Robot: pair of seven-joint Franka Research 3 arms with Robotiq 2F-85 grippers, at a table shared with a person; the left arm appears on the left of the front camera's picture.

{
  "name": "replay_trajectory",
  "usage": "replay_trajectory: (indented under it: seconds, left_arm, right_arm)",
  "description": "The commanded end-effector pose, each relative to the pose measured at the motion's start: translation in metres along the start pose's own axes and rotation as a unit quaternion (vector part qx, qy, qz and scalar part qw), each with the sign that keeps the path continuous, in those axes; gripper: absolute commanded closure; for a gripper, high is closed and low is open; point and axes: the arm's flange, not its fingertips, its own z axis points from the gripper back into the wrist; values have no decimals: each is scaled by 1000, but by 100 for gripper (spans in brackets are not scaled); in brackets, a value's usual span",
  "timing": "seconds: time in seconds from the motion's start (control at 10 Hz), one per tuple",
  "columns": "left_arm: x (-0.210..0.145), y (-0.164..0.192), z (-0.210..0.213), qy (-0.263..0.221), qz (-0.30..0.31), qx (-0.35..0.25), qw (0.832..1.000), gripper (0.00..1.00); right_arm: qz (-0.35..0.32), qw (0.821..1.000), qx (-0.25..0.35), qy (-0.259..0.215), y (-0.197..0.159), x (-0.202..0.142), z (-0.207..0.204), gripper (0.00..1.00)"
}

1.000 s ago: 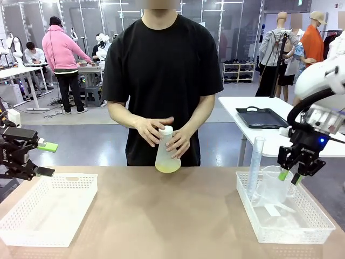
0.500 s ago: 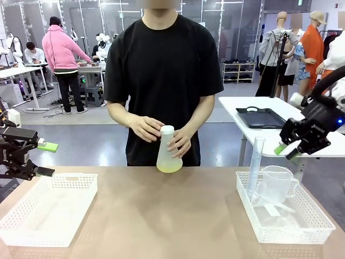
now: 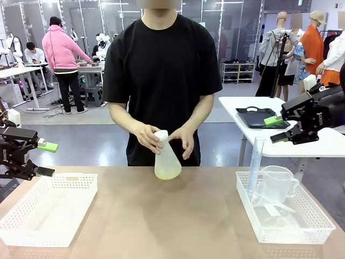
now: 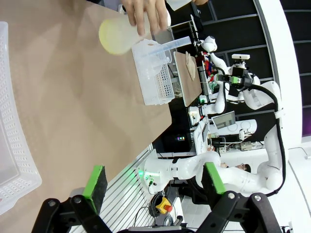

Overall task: Prepare the solutions needed for the experiment.
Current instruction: When the human places the Big flask in the center of the table, pick up the Big flask and place it in the left Organizing basket.

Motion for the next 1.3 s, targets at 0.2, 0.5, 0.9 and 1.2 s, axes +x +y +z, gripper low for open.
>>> replay_trajectory:
  seconds: [0.2,0.5,0.9,1.2]
  left_arm:
    - [2,-3,-1,-4,2,-12,1000,0]
    - [2,-3,-1,-4,2,-12,1000,0]
    - [2,-3,-1,-4,2,-12,1000,0]
    - [2,-3,-1,-4,2,-12,1000,0]
  right_arm:
    - [-36,994,98,16,-11,-10,-1,35]
    - [-71,991,112,16,-14,-16,5,35]
    - [-67,992,104,19,-20,-16,10,35]
    - [-67,992,104,19,-20,-16,10,35]
